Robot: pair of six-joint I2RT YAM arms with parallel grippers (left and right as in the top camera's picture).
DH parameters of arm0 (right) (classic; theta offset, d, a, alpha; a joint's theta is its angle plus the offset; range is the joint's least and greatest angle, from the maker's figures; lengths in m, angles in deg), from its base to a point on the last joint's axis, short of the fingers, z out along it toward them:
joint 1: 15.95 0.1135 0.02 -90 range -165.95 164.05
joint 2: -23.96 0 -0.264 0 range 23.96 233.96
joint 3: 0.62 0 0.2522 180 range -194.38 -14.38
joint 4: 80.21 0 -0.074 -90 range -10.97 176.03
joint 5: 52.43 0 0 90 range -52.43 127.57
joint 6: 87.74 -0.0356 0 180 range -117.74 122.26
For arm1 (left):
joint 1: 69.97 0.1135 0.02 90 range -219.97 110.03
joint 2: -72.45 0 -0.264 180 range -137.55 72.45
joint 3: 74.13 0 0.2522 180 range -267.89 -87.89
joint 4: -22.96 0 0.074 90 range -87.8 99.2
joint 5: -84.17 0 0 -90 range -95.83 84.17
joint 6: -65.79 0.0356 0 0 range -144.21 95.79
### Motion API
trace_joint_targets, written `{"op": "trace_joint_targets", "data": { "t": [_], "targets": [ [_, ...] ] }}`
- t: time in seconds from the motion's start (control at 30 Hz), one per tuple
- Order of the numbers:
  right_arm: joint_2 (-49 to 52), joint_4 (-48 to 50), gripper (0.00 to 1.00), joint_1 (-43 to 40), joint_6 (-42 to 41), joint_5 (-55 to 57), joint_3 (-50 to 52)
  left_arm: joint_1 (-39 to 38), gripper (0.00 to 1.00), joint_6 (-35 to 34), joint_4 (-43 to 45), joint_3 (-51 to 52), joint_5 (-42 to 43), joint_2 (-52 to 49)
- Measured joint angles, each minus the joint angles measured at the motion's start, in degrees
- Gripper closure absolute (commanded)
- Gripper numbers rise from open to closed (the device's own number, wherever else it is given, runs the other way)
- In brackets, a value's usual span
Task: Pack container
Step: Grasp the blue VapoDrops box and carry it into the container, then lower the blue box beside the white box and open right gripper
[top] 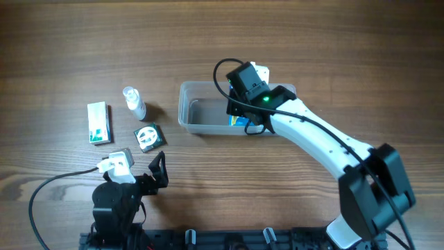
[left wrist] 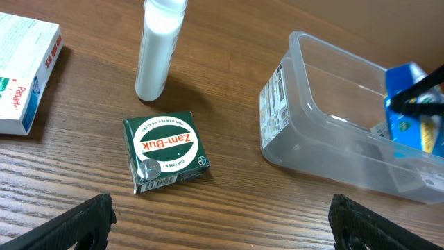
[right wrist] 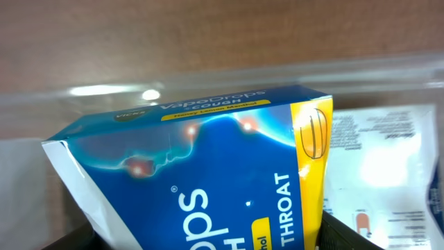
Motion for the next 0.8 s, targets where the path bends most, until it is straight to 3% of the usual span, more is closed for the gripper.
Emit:
{"op": "trace_joint_targets", "data": {
  "t": [0.33, 0.43, 0.6, 0.8],
  "targets": [
    [1.7, -1.7, 0.37, 0.0, 0.0, -1.1, 0.0, 0.0, 0.00, 0.0, 0.0, 0.0, 0.0, 0.0],
    [2.3, -1.7, 0.28, 0.0, 0.0, -1.1, 0.0, 0.0, 0.00, 0.0, 0.0, 0.0, 0.0, 0.0],
    [2.8, -1.9, 0.28, 0.0, 0.3, -1.1, 0.0, 0.0, 0.00, 0.0, 0.0, 0.0, 0.0, 0.0],
    [2.8, -1.8, 0.23, 0.0, 4.7, -0.9, 0.0, 0.0, 0.00, 0.0, 0.0, 0.0, 0.0, 0.0]
  ]
}}
